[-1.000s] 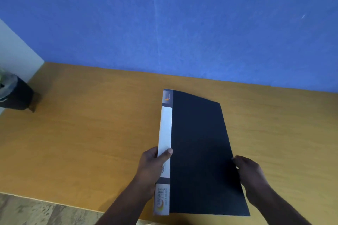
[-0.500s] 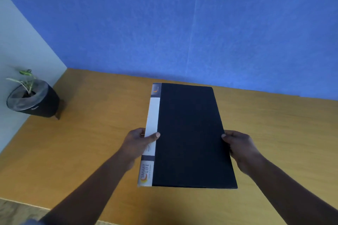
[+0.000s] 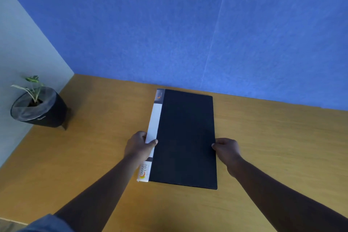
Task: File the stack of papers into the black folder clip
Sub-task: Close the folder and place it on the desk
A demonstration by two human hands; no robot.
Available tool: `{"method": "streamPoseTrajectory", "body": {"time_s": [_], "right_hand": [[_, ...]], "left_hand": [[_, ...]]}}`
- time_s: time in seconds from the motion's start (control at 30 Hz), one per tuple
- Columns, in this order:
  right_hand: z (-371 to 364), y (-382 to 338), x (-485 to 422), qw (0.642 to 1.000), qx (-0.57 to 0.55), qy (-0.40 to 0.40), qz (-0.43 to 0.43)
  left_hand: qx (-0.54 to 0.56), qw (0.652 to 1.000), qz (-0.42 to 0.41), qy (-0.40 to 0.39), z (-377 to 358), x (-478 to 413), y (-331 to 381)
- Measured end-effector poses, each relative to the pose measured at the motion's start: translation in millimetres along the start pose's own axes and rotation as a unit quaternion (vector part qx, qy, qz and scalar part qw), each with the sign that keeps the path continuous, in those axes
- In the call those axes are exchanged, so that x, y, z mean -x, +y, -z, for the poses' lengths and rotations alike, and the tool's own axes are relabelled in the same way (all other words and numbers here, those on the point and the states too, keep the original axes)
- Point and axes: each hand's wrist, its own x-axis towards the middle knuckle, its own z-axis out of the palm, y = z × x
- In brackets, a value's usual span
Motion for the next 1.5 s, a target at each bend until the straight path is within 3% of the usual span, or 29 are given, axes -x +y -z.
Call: {"method": "streamPoseTrajectory", "body": {"time_s": [0.07, 0.23, 0.33, 0.47, 1.07, 1.5], "right_hand": [[-3.2, 8.6, 6.5, 0.990, 0.125, 0.008, 0.060], [-9.2, 71.4, 40.3, 0.902, 0.364, 0.027, 0.230], [-9.9, 105.4, 50.6, 0.858, 0.436, -0.012, 0.271], [-6.8, 113.7, 54.1, 0.834, 0.466, -0.004, 0.297], [-12.0, 93.0, 37.1, 0.829, 0.467, -0.001, 0.308], [6.6, 82.1, 32.8, 0.867, 0.404, -0.045, 0.289]], "left_hand": [[-0.043, 0.999, -0.027, 0.013, -4.9, 9.8, -5.2], [-0.194, 0.964, -0.163, 0.086, -26.3, 56.2, -36.5], [-0.233, 0.949, -0.197, 0.084, -40.9, 80.6, -57.3], [-0.255, 0.945, -0.194, 0.072, -49.6, 88.6, -67.4], [-0.293, 0.941, -0.163, 0.045, -47.5, 62.2, -58.5], [-0.246, 0.958, -0.135, 0.058, -47.2, 65.6, -41.2]]}}
